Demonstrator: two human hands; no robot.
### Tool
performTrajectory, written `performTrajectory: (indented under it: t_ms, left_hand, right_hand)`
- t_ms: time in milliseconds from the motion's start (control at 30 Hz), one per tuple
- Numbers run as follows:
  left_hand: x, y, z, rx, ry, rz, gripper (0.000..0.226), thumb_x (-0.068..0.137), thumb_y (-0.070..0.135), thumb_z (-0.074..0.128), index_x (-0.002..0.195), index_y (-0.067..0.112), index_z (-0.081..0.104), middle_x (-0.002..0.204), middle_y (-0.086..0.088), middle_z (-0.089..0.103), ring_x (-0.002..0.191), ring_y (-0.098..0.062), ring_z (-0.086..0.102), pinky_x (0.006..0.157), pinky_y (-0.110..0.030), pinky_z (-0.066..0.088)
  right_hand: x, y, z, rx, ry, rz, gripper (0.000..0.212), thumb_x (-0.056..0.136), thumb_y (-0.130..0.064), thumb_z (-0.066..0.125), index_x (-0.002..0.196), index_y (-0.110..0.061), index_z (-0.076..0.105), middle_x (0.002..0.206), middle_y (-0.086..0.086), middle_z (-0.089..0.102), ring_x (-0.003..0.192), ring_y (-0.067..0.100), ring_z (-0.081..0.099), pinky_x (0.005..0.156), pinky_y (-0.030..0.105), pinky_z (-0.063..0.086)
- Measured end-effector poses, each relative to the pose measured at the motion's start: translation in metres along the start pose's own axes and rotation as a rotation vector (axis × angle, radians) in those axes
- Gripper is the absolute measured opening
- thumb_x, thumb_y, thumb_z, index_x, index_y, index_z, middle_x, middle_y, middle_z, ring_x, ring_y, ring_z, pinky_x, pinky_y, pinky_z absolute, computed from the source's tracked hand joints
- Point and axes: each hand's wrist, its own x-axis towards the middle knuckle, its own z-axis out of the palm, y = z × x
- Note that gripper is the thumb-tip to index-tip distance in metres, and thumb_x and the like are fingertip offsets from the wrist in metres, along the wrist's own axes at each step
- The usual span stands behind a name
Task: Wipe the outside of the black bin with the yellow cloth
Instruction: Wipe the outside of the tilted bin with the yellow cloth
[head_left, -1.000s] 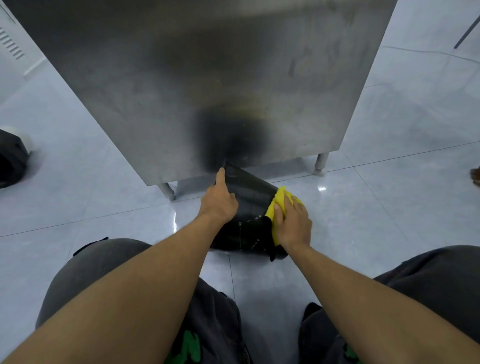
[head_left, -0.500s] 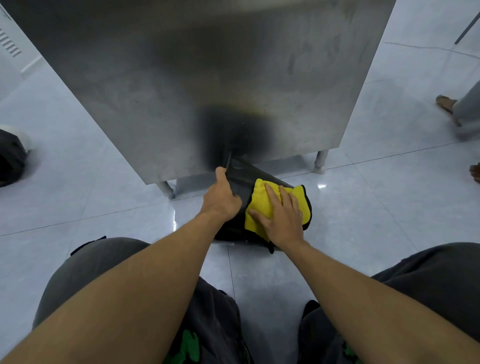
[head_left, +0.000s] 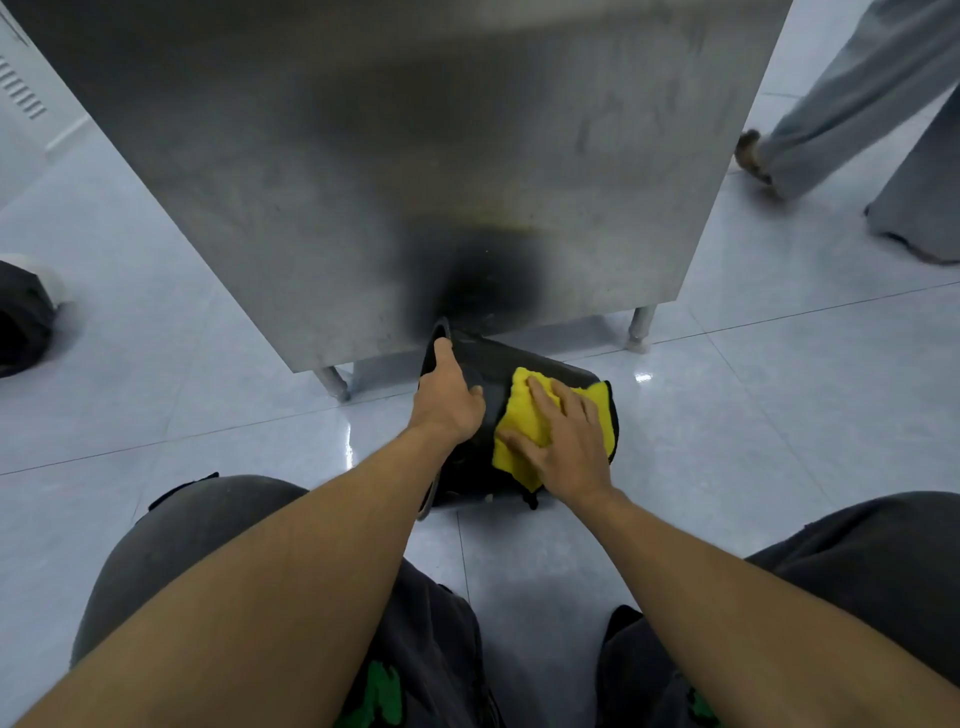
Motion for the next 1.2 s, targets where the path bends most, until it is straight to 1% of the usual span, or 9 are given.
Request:
performTrajectory:
  t_ms: [200, 333, 400, 567, 733, 833, 933, 1067, 1200]
  left_hand:
    - [0.009, 0.0, -0.004, -0.038, -0.027, -0.003, 0.061, 0.095, 0.012, 0.06, 0.146, 0.015, 0.025, 0.124, -0.016, 0.06, 0.098, -0.024, 0.056, 0.083, -0.031, 0.047]
    - [0.006, 0.001, -0.002, -0.07, -0.047, 0.05, 0.068, 0.094, 0.013, 0.06, 0.151, 0.017, 0.023, 0.136, -0.014, 0.057, 0.118, -0.031, 0.058, 0.093, -0.035, 0.049]
    - [0.004, 0.002, -0.001, -0.07, -0.077, 0.065, 0.075, 0.095, 0.015, 0.06, 0.155, 0.02, 0.016, 0.145, -0.013, 0.051, 0.127, -0.033, 0.053, 0.103, -0.039, 0.046]
    - [0.001, 0.001, 0.002, -0.034, -0.077, 0.055, 0.065, 0.098, 0.019, 0.056, 0.148, 0.022, 0.014, 0.13, -0.014, 0.06, 0.106, -0.032, 0.062, 0.097, -0.048, 0.052]
    - [0.003, 0.003, 0.001, 0.006, -0.04, 0.064, 0.072, 0.098, 0.018, 0.051, 0.157, 0.023, 0.01, 0.137, -0.015, 0.057, 0.107, -0.03, 0.062, 0.091, -0.038, 0.05]
    - [0.003, 0.004, -0.002, -0.029, -0.071, 0.064, 0.074, 0.095, 0.02, 0.048, 0.158, 0.026, 0.01, 0.138, -0.014, 0.056, 0.101, -0.027, 0.059, 0.087, -0.034, 0.047]
    - [0.005, 0.005, -0.004, -0.08, -0.112, 0.038, 0.07, 0.093, 0.019, 0.047, 0.157, 0.022, 0.018, 0.148, -0.014, 0.047, 0.129, -0.034, 0.049, 0.099, -0.036, 0.041]
    - [0.005, 0.003, -0.003, -0.165, -0.062, -0.055, 0.045, 0.094, 0.014, 0.048, 0.135, 0.01, 0.032, 0.117, -0.017, 0.061, 0.11, -0.037, 0.058, 0.086, -0.039, 0.045]
    - [0.004, 0.002, -0.006, -0.16, -0.052, -0.05, 0.032, 0.093, 0.012, 0.048, 0.12, 0.01, 0.032, 0.101, -0.012, 0.059, 0.095, -0.035, 0.058, 0.078, -0.04, 0.045]
  right_hand:
    - [0.011, -0.016, 0.001, 0.103, 0.029, -0.005, 0.068, 0.09, -0.068, 0.051, 0.146, -0.029, 0.05, 0.142, -0.002, 0.057, 0.129, 0.021, 0.049, 0.107, 0.036, 0.041]
    - [0.026, -0.016, -0.002, 0.303, 0.154, 0.223, 0.048, 0.094, -0.055, 0.055, 0.125, -0.02, 0.065, 0.118, 0.002, 0.07, 0.111, 0.025, 0.062, 0.085, 0.031, 0.046]
    - [0.028, -0.014, -0.011, 0.368, 0.199, 0.389, 0.047, 0.093, -0.047, 0.064, 0.127, -0.014, 0.059, 0.123, 0.007, 0.064, 0.113, 0.027, 0.06, 0.083, 0.027, 0.039]
    - [0.02, 0.003, -0.016, 0.348, 0.167, 0.658, 0.041, 0.098, -0.042, 0.057, 0.125, -0.01, 0.059, 0.125, 0.015, 0.059, 0.113, 0.035, 0.058, 0.09, 0.038, 0.043]
    - [0.02, -0.002, -0.004, 0.25, 0.145, 0.355, 0.043, 0.099, -0.04, 0.044, 0.121, -0.011, 0.066, 0.12, 0.01, 0.068, 0.116, 0.033, 0.059, 0.097, 0.042, 0.047]
    - [0.027, -0.017, -0.01, 0.337, 0.043, 0.181, 0.05, 0.094, -0.041, 0.04, 0.137, -0.025, 0.061, 0.134, -0.001, 0.066, 0.124, 0.023, 0.058, 0.105, 0.038, 0.046]
    - [0.027, -0.032, -0.021, 0.411, -0.079, -0.007, 0.059, 0.09, -0.027, 0.041, 0.147, -0.033, 0.051, 0.149, -0.007, 0.055, 0.138, 0.011, 0.045, 0.117, 0.024, 0.028]
    - [0.013, -0.042, -0.02, 0.436, -0.075, -0.271, 0.068, 0.082, -0.016, 0.045, 0.149, -0.021, 0.049, 0.153, -0.006, 0.05, 0.145, 0.008, 0.04, 0.121, 0.02, 0.022]
    - [0.011, -0.037, -0.014, 0.444, -0.039, -0.31, 0.067, 0.082, -0.015, 0.051, 0.148, -0.019, 0.05, 0.152, -0.006, 0.052, 0.145, 0.008, 0.041, 0.123, 0.028, 0.027]
